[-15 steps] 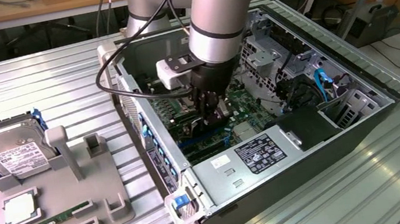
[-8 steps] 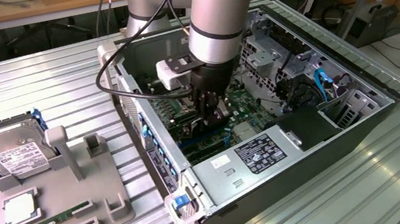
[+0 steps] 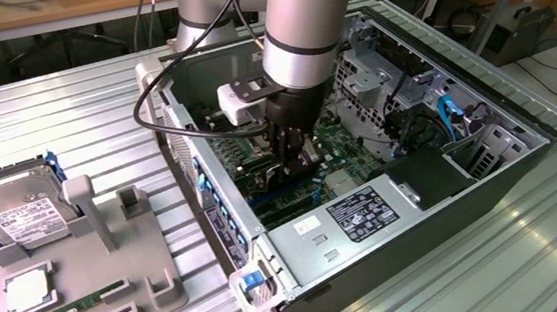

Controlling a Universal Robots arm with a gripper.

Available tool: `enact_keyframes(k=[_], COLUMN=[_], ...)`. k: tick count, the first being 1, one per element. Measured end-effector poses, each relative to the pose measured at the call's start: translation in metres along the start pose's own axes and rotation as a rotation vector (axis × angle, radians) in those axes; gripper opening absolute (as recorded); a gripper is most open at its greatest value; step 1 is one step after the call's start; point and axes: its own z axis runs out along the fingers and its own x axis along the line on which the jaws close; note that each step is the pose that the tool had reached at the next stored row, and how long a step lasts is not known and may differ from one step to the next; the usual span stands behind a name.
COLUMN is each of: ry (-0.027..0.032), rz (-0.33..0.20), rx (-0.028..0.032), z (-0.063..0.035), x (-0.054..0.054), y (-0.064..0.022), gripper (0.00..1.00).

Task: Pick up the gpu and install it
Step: 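Insert the gpu into the slot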

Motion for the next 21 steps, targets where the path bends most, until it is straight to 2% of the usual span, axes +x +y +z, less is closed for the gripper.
enact_keyframes(k=[5,6,9,12,13,15,16,17,18,19,21], ry=[-0.0009,-0.0001,0.0002,0.0,-0.0001,0.0001,-0.0001,-0.0002,0.0002,0.0003,0.0004], rz=[0.0,0.0,0.0,0.0,0.0,0.0,0.0,0.0,-0.001,-0.001,-0.001], rx=[0.0004,0.0,-0.0001,0.0,0.0001,0.0,0.0,0.0001,0.0003,0.0007,0.0024], z=[0.0004,0.0,-0.0019,-0.0131,-0.0229,-0.0351,-0.0375,-0.0378,-0.0378,-0.0377,-0.0365], x=[0.0,0.0,0.0,0.0,-0.001,-0.003,-0.005,-0.006,-0.008,-0.009,-0.01], y=[0.0,0.0,0.0001,0.0004,0.0008,0.0014,0.0019,0.0027,0.0045,0.006,0.0098], gripper=[0.27,0.34,0.34,0.34,0.34,0.34,0.34,0.32,0.25,0.25,0.13])
